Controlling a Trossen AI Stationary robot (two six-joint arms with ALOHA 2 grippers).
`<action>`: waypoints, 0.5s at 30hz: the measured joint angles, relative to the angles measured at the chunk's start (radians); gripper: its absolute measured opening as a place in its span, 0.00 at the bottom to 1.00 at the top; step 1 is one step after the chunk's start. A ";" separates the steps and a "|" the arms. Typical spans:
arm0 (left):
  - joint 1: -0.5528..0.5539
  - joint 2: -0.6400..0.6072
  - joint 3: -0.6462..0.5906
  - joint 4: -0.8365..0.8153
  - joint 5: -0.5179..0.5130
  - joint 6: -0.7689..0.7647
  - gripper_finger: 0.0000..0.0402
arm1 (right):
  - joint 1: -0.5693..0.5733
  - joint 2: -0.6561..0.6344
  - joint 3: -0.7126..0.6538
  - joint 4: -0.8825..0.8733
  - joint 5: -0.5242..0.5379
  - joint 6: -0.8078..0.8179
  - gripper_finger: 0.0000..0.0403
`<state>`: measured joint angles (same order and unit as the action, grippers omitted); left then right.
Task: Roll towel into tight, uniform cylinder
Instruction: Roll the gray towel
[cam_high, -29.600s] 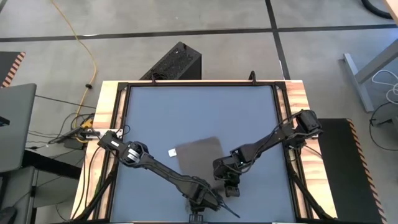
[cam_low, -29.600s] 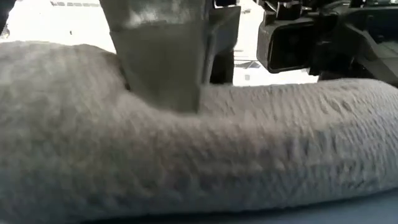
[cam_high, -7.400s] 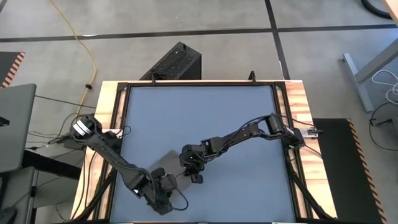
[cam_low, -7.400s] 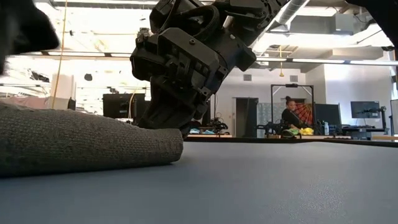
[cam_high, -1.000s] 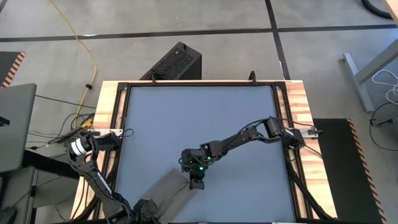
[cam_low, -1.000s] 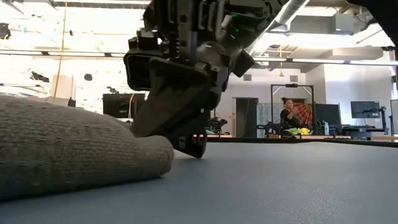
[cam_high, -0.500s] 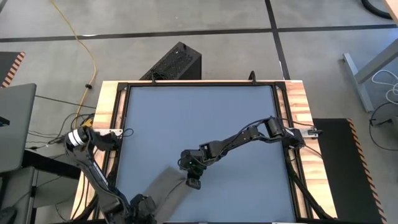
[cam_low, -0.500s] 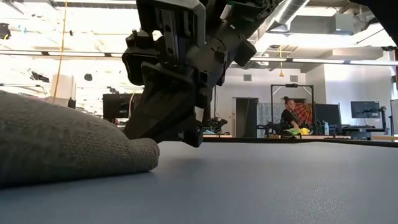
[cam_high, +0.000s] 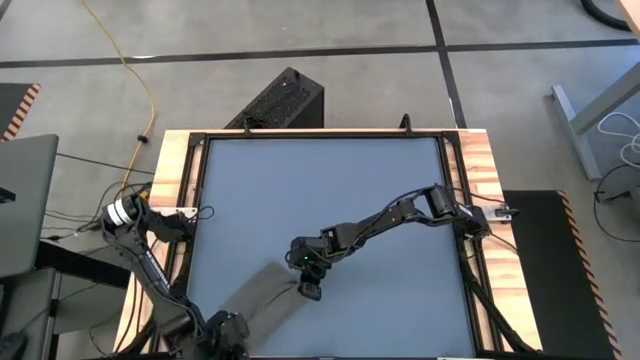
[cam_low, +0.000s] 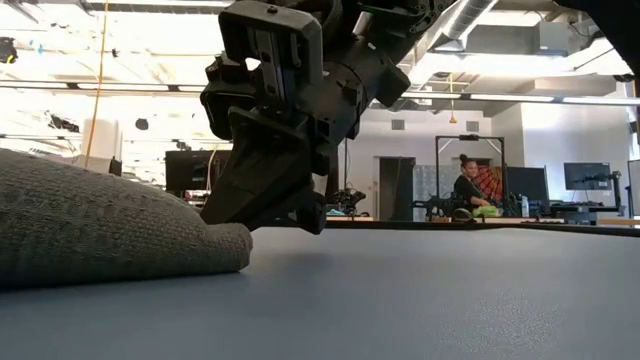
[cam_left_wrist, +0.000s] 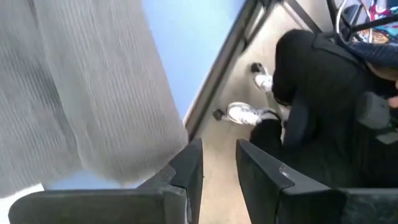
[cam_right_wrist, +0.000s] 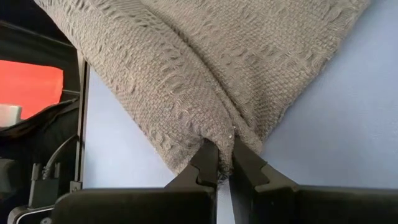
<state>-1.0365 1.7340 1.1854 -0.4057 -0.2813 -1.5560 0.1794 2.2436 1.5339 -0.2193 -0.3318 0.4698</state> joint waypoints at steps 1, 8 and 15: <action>0.012 -0.001 0.003 -0.007 0.001 0.022 0.20 | 0.000 0.000 0.000 0.000 0.000 -0.001 0.08; 0.117 -0.035 0.102 -0.201 -0.131 0.256 0.17 | 0.000 0.000 0.000 -0.001 0.000 -0.004 0.08; 0.261 -0.030 0.028 -0.226 -0.140 0.379 0.07 | 0.001 0.000 0.000 0.000 -0.001 -0.006 0.09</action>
<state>-0.7754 1.7042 1.2132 -0.6322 -0.4216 -1.1768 0.1802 2.2436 1.5336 -0.2193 -0.3332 0.4633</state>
